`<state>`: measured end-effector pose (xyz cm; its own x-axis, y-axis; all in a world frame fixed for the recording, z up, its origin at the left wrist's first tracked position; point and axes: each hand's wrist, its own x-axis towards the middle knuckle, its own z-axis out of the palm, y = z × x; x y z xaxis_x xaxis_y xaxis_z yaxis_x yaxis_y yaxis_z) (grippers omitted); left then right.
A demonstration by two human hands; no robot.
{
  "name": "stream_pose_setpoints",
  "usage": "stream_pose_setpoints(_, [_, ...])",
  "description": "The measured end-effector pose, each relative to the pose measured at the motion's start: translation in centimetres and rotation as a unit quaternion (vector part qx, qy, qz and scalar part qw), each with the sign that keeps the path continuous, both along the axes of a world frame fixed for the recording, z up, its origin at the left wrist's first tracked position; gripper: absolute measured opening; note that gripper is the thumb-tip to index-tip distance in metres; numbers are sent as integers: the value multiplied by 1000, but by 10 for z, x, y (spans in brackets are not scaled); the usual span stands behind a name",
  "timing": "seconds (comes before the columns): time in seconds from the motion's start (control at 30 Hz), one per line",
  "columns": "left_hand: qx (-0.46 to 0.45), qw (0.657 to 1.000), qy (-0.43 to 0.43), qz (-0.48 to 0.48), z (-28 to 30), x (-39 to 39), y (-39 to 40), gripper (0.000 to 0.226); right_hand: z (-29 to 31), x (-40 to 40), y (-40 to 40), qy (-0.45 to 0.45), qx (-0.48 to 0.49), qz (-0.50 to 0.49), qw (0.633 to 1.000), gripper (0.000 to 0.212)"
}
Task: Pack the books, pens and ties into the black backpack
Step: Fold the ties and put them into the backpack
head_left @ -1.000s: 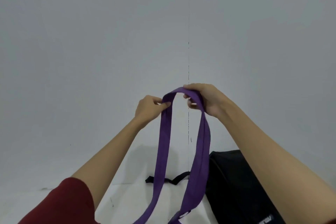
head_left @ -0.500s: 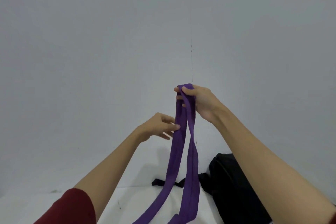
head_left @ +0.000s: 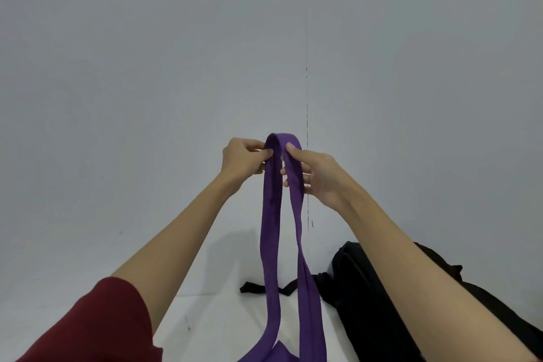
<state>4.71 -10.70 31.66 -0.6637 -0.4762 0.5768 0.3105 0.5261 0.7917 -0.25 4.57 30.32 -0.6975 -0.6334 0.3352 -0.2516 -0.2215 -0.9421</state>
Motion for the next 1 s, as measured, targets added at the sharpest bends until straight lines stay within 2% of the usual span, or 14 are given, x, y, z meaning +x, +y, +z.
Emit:
stream_pose_setpoints(0.2, [31,998,11,-53,9,4,2,9,-2,7,-10,10,10,-75,997,6])
stream_pose_setpoints(0.37, [37,989,15,-143,15,10,11,18,-7,1,-16,32,-27,-159,986,20])
stream_pose_setpoints(0.53, [54,983,29,-176,12,12,11,15,-8,0,-19,-20,-79,-122,989,11])
stream_pose_setpoints(0.6, [78,981,10,-179,6,12,8,15,-6,1,-23,-29,-99,-132,986,11])
stream_pose_setpoints(0.7, [157,957,-55,-236,-12,12,3,44,1,0,-30,-44,-134,-149,979,12])
stream_pose_setpoints(0.77, [119,954,-115,-251,-28,13,3,53,8,-3,-34,-50,-148,-162,974,14])
stream_pose_setpoints(0.87, [77,952,-147,-257,-49,13,8,31,15,-7,-40,-34,-156,-182,970,16])
stream_pose_setpoints(0.93, [102,951,-131,-262,-51,14,8,24,17,-10,-42,-25,-157,-187,969,17])
stream_pose_setpoints(1.0, [135,949,-107,-263,-44,14,7,24,9,-12,-41,-38,-134,-177,974,30])
